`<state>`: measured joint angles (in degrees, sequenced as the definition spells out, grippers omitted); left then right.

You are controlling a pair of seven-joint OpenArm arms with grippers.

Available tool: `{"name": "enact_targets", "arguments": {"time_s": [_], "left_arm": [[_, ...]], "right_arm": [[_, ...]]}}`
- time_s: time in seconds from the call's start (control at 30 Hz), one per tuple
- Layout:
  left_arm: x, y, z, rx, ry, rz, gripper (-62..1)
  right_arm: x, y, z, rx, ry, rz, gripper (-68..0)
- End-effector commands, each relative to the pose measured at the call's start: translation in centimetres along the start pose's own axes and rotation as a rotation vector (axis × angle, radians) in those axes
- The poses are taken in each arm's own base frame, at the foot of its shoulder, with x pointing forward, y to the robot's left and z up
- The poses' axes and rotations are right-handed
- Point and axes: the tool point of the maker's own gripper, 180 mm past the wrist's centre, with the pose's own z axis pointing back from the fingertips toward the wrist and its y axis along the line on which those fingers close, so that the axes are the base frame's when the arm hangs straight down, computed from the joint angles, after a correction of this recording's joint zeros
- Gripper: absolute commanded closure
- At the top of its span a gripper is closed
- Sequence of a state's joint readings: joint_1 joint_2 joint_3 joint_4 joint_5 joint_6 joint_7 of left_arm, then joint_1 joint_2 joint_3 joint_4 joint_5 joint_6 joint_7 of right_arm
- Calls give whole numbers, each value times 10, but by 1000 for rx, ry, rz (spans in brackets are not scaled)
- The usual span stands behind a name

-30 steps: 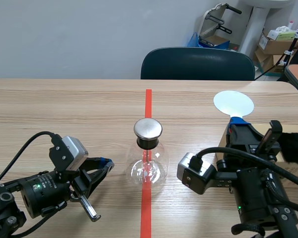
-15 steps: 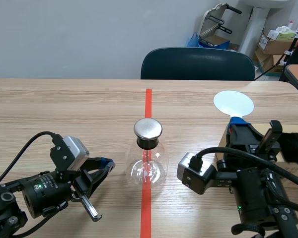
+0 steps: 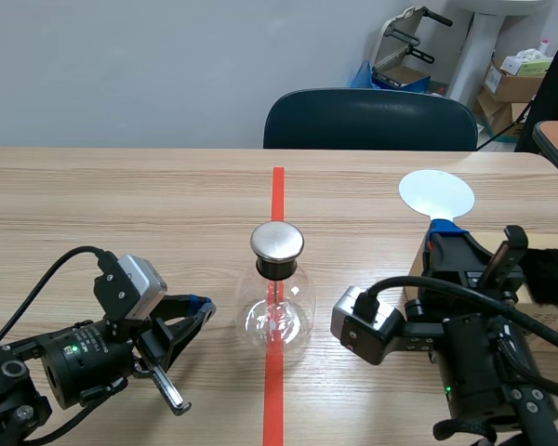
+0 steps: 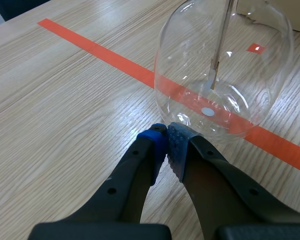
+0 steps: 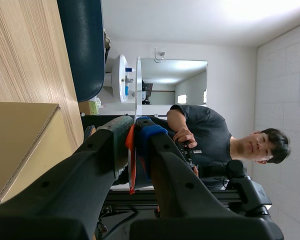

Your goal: Do the electroscope experiment

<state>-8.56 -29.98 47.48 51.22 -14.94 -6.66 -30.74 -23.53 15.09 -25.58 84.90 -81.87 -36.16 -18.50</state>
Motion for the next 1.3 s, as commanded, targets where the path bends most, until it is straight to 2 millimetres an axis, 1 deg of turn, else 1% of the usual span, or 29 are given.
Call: {"name": "enact_targets", "arguments": {"time_s": [0.0, 0.8, 1.0, 1.27], "left_arm": [[15, -1, -5, -3, -55, 4, -40], [15, -1, -5, -3, -56, 4, -40], [19, -1, -5, -3, -78, 3, -40], [19, -1, -5, -3, -78, 3, -40]], "right_arm": [[-5, -8, -4, -32, 6, 7, -17], [-5, -8, -4, -32, 3, 7, -17], [-4, -8, -4, -33, 2, 7, -18], [-2, -23, 0, -118, -17, -26, -18]]}}
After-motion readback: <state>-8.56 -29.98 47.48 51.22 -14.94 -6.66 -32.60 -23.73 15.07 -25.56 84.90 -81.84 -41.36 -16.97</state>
